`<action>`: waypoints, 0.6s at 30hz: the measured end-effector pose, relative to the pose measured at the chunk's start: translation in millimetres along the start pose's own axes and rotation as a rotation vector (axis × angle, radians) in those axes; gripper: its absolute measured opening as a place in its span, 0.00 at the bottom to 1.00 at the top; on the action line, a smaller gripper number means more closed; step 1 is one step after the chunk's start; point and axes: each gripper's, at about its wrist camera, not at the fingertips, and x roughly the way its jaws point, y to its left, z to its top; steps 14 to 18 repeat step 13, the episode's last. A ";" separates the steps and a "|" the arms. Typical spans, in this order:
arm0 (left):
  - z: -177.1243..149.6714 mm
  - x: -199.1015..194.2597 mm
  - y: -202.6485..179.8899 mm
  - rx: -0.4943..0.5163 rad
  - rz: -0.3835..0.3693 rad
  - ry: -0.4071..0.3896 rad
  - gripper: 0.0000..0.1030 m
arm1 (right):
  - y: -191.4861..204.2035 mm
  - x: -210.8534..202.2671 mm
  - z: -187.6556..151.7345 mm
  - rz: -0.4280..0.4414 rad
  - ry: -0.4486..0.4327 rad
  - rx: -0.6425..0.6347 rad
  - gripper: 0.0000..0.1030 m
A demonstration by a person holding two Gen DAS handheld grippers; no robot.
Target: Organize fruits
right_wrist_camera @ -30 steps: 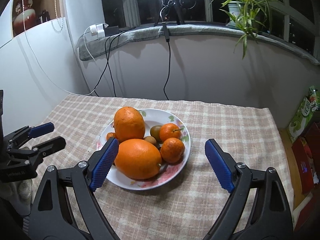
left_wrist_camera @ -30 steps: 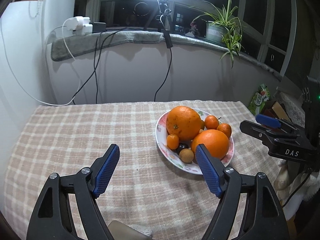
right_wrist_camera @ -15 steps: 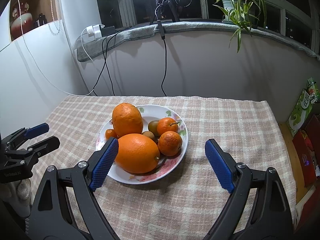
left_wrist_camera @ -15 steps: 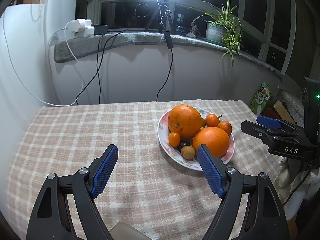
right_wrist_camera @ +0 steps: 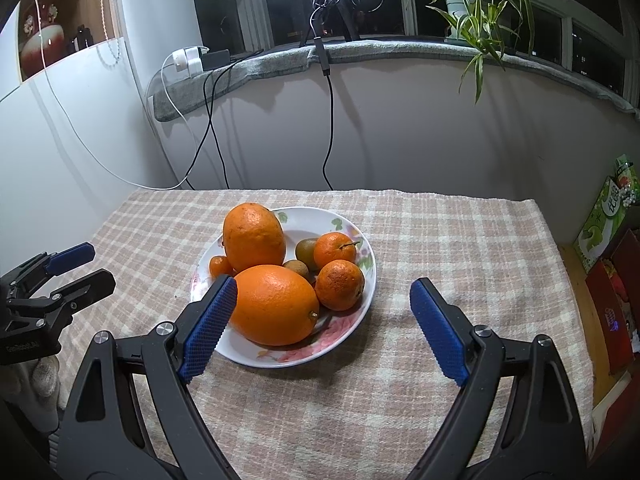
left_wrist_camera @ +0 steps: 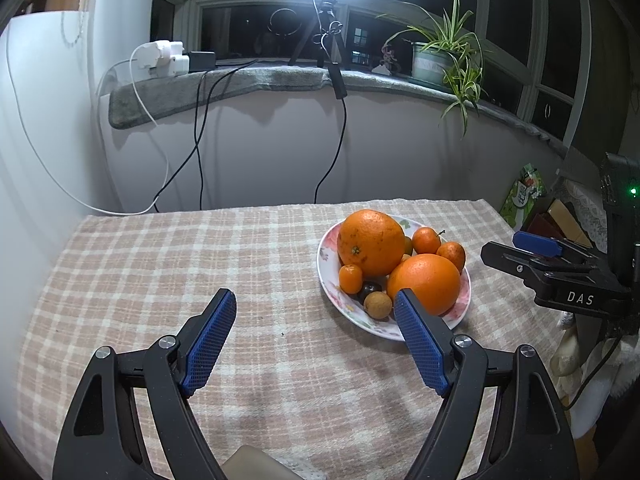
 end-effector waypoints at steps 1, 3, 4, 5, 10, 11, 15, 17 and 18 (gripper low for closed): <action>0.1 0.1 0.6 0.000 0.001 0.000 0.79 | -0.7 0.6 0.0 0.000 0.001 0.000 0.88; 0.3 0.3 1.1 0.000 0.002 0.000 0.79 | -2.0 1.5 0.1 0.000 0.002 0.001 0.88; 0.5 0.3 1.8 0.000 0.003 -0.001 0.79 | -2.7 2.3 0.1 -0.002 0.003 0.002 0.88; 0.6 0.3 2.5 0.001 0.003 -0.002 0.79 | -3.3 2.7 -0.1 -0.004 0.004 0.003 0.88; 0.8 1.3 4.2 0.008 0.003 -0.009 0.79 | -8.0 6.4 -1.0 -0.009 0.014 0.017 0.88; 0.8 1.3 3.7 0.008 0.003 -0.011 0.79 | -9.0 6.9 -1.6 -0.011 0.015 0.020 0.88; 0.9 2.1 4.2 0.009 0.005 -0.009 0.79 | -11.4 8.9 -1.7 -0.012 0.019 0.025 0.88; 0.9 2.1 4.2 0.009 0.005 -0.009 0.79 | -11.4 8.9 -1.7 -0.012 0.019 0.025 0.88; 0.9 2.1 4.2 0.009 0.005 -0.009 0.79 | -11.4 8.9 -1.7 -0.012 0.019 0.025 0.88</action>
